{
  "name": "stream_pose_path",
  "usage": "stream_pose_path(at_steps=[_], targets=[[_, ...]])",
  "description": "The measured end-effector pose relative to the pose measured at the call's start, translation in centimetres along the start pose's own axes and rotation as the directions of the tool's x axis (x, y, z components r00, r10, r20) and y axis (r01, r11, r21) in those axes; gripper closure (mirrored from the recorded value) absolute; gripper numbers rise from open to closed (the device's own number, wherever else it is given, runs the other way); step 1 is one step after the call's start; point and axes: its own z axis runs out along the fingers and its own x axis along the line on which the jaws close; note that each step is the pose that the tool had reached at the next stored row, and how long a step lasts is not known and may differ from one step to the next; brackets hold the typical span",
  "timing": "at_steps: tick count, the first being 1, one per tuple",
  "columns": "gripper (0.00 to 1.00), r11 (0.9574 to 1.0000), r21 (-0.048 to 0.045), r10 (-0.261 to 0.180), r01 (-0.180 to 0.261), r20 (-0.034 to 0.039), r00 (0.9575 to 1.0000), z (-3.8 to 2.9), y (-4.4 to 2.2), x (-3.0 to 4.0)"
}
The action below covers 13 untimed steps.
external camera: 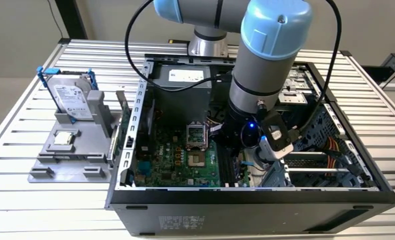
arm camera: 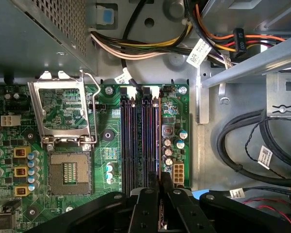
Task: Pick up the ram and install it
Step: 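Insert the ram into the slot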
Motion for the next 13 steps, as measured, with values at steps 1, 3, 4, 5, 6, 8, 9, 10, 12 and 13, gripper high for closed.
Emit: stream_pose_path(at_steps=[1,3,4,5,6,8,9,10,12,13], targets=[[1.00,1.0000,0.0000,0.000,0.000,0.0000,1.0000,0.00,0.00,0.00],[1.00,1.0000,0.0000,0.000,0.000,0.0000,1.0000,-0.02,0.00,0.00],[1.00,1.0000,0.0003,0.000,0.000,-0.0002,1.0000,-0.06,0.00,0.00],[1.00,1.0000,0.0002,0.000,0.000,-0.0001,1.0000,-0.06,0.00,0.00],[1.00,1.0000,0.0001,0.000,0.000,0.0000,1.0000,-0.06,0.00,0.01],[1.00,1.0000,0.0000,0.000,0.000,0.0001,1.0000,-0.06,0.00,0.02],[1.00,1.0000,0.0000,0.000,0.000,0.0001,1.0000,-0.06,0.00,0.02],[1.00,1.0000,0.0000,0.000,0.000,0.0000,1.0000,-0.06,0.00,0.02],[1.00,1.0000,0.0006,0.000,0.000,-0.0001,1.0000,-0.08,-0.09,0.02],[1.00,1.0000,0.0004,0.000,0.000,0.0000,1.0000,-0.08,-0.16,0.02]])
